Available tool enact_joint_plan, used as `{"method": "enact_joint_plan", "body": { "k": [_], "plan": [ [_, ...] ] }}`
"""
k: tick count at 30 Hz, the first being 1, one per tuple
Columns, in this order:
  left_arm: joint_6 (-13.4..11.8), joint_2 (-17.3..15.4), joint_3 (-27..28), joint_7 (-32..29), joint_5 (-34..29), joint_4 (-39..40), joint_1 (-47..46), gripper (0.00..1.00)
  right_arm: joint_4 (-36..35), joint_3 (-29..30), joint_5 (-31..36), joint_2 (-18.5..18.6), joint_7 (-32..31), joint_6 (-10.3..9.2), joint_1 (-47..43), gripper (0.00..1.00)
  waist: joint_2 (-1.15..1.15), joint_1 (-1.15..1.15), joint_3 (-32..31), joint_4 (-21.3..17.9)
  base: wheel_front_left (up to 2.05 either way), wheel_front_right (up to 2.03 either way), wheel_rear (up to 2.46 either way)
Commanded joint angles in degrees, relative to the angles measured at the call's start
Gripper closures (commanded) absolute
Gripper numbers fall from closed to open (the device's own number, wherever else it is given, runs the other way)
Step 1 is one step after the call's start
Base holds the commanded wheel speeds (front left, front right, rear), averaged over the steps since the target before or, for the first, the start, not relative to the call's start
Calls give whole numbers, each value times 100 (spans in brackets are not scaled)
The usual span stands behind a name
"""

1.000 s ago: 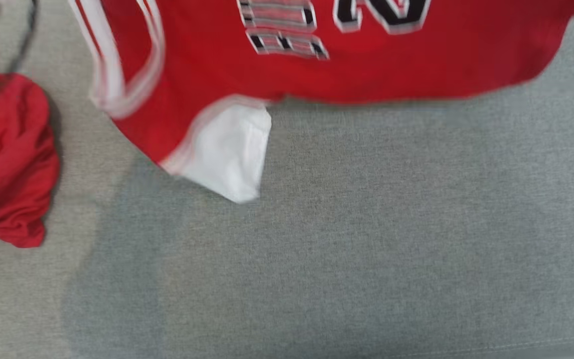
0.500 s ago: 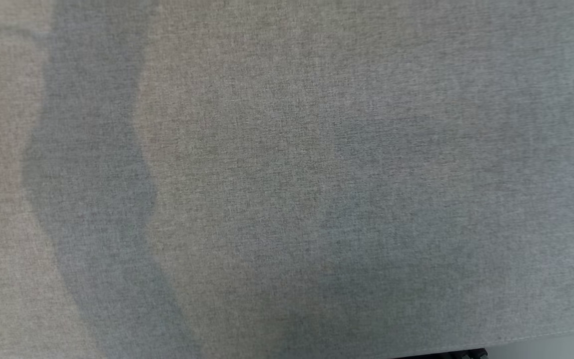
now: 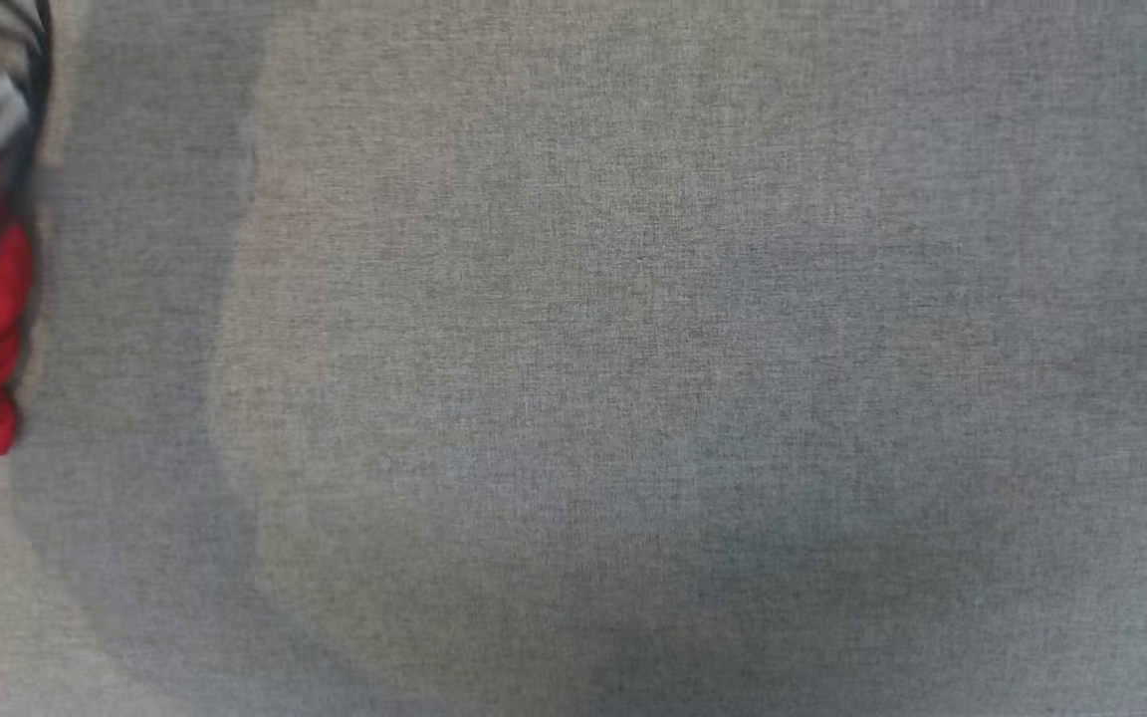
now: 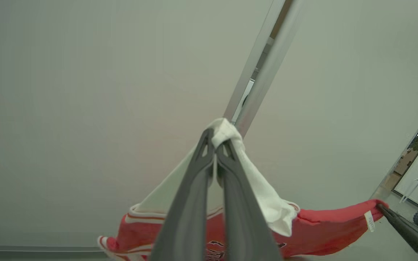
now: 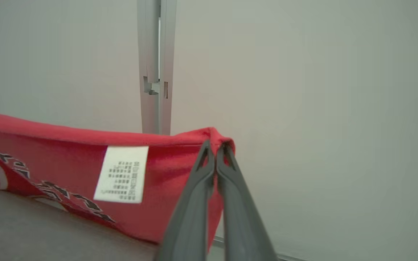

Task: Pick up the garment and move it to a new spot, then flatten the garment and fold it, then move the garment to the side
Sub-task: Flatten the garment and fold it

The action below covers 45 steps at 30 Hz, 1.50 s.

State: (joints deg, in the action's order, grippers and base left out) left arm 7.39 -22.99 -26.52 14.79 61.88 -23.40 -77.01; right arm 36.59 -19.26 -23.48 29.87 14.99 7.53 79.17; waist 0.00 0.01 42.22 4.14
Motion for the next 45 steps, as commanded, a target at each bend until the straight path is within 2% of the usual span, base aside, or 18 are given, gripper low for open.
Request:
{"method": "enact_joint_plan", "body": {
  "k": [1, 5, 11, 17, 21, 30, 36, 41, 45],
  "plan": [
    [15, -92, 76, 43, 184, 236, 482, 100, -173, 104, -43, 44, 22, -7, -368, 100, 0, -1, -391, 21, 0, 0, 0],
    [15, -363, 251, 46, 390, 941, 1831, 100, -659, 456, -138, 43, 22, -7, -1411, 100, 0, -1, -853, 10, 0, 0, 0],
    [-9, -459, 472, 48, 561, 1567, 3792, 100, -1334, 1071, -337, -163, 22, -9, -3104, 100, 0, -1, -1501, 6, 0, 0, 0],
    [-44, -143, 844, 49, 524, 1858, 5444, 100, -1863, 1675, -279, -656, 23, -9, -4642, 100, 0, -1, -2142, -49, 0, 0, 0],
    [-43, 104, 997, 48, 358, 1838, 6263, 100, -2025, 1846, -115, -901, 23, -10, -5462, 100, 0, -1, -2507, -94, 0, 0, 0],
    [-27, 517, 1360, 49, 50, 1906, 7644, 100, -2480, 2119, 130, -1051, 23, -10, -6894, 100, 0, -1, -3115, -105, 0, 0, 0],
    [-35, 752, 1535, 49, -140, 2185, 8385, 100, -2792, 2330, 108, -1144, 23, -14, -7648, 100, 0, -1, -3240, -118, 0, 0, 0],
    [-225, 840, 1511, 49, -299, 2375, 8605, 100, -2882, 2366, -2, -1297, 23, -13, -7932, 100, 0, -1, -3248, -121, 0, 0, 0],
    [-434, 902, 1482, -24, -365, 2353, 8295, 100, -2775, 2263, 56, -1370, 23, -12, -7871, 100, 0, -1, -3146, -129, 0, 0, 0]
  ]
}}
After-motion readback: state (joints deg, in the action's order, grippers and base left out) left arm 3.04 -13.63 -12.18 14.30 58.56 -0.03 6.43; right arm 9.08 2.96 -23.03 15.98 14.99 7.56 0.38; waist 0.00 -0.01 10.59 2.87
